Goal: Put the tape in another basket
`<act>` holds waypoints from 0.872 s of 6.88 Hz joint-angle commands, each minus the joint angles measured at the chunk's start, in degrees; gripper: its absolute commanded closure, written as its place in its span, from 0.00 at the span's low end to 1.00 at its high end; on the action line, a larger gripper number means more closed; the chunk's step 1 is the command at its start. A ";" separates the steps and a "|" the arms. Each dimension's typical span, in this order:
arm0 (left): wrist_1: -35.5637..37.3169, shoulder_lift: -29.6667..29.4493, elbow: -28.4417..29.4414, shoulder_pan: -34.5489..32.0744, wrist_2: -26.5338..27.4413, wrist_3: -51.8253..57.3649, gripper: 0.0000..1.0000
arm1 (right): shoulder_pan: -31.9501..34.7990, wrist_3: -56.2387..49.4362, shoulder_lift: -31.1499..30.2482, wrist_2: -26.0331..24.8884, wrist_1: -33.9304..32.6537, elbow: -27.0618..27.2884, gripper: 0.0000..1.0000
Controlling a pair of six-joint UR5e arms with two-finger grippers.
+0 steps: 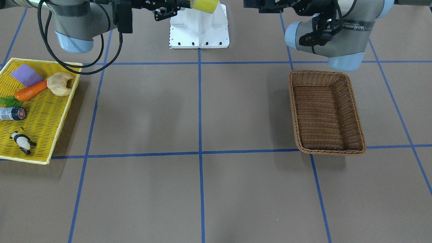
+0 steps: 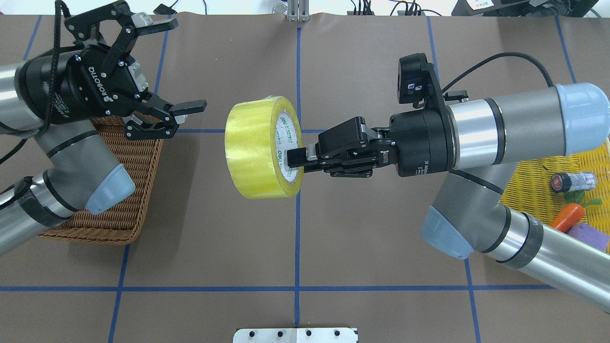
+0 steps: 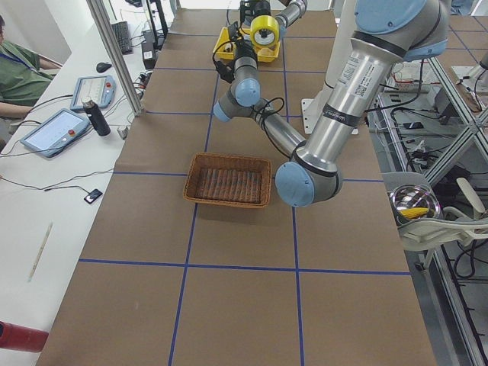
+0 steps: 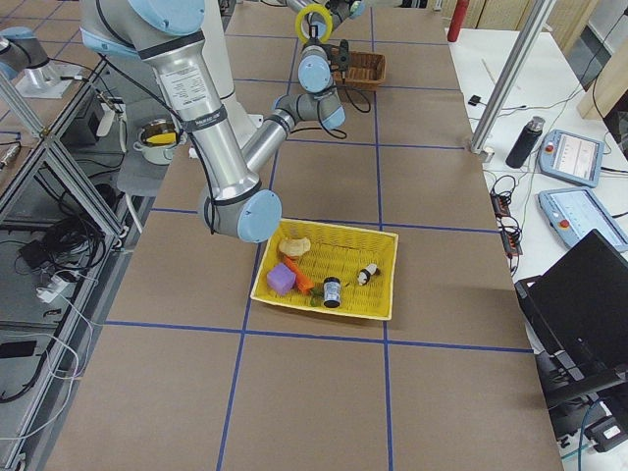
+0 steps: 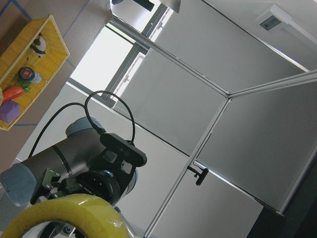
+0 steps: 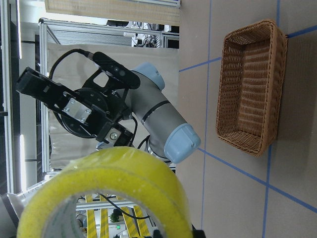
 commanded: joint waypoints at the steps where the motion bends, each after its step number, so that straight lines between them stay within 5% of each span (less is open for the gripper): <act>1: -0.03 0.01 0.15 0.63 0.24 0.02 0.03 | -0.59 0.01 0.06 -1.22 0.23 -0.05 1.00; 6: 0.06 -0.69 0.06 4.40 0.93 0.02 0.03 | -1.65 -0.08 0.15 -2.97 0.14 -0.84 1.00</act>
